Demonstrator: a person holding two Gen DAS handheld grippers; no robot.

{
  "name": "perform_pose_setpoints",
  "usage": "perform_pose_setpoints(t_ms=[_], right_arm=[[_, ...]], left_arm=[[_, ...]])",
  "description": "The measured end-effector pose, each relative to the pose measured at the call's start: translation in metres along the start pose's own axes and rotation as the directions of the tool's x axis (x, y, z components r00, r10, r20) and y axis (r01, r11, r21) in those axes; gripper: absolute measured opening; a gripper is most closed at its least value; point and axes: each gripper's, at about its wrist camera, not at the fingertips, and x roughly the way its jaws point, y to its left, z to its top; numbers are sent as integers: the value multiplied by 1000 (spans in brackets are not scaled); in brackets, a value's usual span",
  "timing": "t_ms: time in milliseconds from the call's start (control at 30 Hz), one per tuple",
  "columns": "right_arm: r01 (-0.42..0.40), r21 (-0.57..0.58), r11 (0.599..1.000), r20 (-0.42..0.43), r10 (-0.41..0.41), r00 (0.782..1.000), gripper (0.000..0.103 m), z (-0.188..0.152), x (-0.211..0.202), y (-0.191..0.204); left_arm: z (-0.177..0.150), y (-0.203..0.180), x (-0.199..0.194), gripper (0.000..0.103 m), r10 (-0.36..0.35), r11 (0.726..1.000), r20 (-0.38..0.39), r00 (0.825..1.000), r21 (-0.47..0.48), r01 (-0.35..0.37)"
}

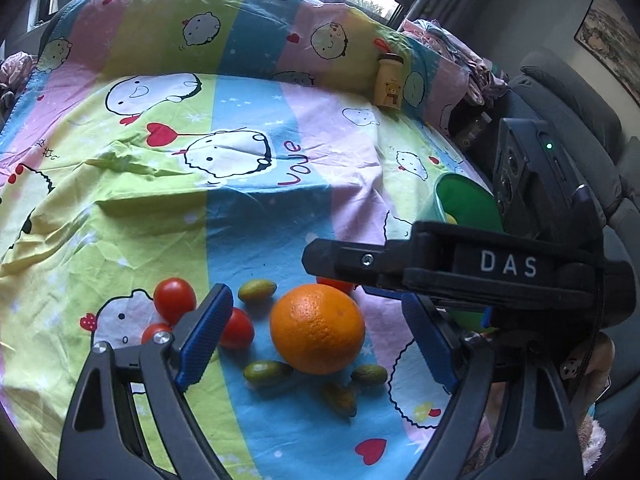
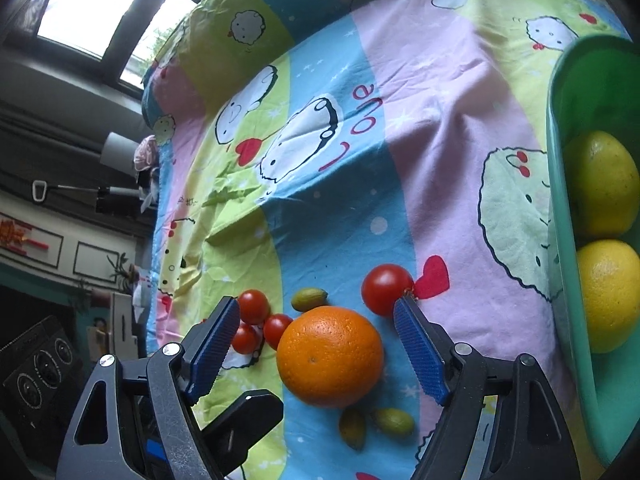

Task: Organize fruits
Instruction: 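Move the right tool back to the orange on the sheet, then close the right gripper around the orange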

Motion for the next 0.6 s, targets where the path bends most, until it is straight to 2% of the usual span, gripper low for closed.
perform_pose_setpoints(t_ms=[67,200,433,600], right_arm=[[-13,22,1000,6,13,1000,80,-1,-1,-5],[-47,53,997,13,47,999,80,-6,-2,-12],[-12,72,997,-17,14,1000,80,-13,13,-12],[-39,80,996,-20,41,999,80,-15,14,-15]], left_arm=[[-4,1,5,86,-15,1000,-4,1000,-14,15],[-10,-2,18,86,23,1000,-44,999,-15,-23],[-16,-3,30,85,37,999,-81,996,-18,-38],[-17,0,30,85,11,999,-72,997,-37,-14]])
